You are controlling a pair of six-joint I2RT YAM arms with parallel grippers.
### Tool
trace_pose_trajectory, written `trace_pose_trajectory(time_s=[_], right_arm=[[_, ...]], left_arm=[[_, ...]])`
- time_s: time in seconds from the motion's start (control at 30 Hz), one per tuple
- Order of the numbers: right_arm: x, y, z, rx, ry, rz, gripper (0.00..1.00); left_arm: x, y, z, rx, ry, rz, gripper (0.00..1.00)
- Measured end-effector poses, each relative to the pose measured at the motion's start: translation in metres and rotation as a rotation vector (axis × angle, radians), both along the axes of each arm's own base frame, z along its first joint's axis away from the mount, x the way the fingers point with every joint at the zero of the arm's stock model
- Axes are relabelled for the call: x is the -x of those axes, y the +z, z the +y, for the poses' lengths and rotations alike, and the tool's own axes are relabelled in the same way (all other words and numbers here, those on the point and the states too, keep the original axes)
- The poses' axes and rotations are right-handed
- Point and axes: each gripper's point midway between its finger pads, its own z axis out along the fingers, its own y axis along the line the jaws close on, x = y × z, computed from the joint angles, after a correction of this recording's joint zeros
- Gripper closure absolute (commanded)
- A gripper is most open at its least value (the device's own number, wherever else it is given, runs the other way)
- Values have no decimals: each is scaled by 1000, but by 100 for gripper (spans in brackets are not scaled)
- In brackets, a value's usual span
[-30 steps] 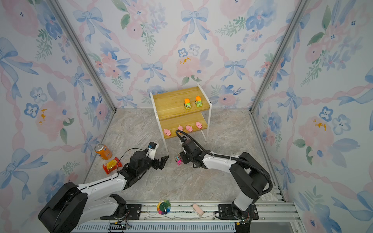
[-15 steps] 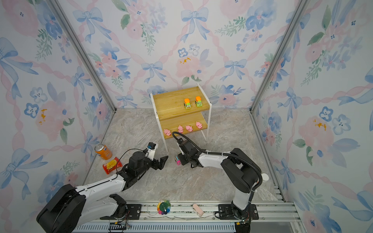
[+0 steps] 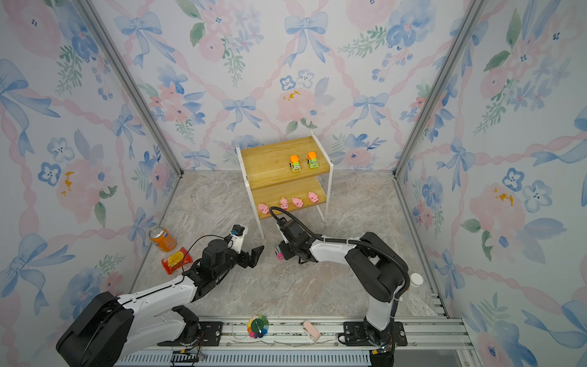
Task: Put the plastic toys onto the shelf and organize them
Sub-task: 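Lower the right gripper and grasp the pink truck with green top, then lift the pink truck with the right gripper up over the top shelf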
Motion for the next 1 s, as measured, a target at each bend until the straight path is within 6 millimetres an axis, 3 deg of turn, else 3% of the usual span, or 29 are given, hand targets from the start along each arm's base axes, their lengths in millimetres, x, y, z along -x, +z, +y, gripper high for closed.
trace_pose_trajectory(time_s=[0.17,0.27,0.37,0.53,0.7,0.9,1.0], right_arm=[[18,15,-2,16,17,29,77],[32,47,5,16,49,28,77],[43,102,22,-26,94,-8,77],[52,226,42,-153,152,-119,74],[49,325,33,-249,120,-249,73],[31,398,10,-287,-16,-417,71],[15,416,4,-269,-92,-489,71]], left_arm=[[0,0,0,0,0,0,2],[0,0,0,0,0,0,2],[0,0,0,0,-1,0,2],[0,-1,0,-2,-1,2,2],[1,-7,-1,-11,-4,20,2],[1,-9,-2,-11,-12,26,2],[2,-9,-3,-8,-18,27,2]])
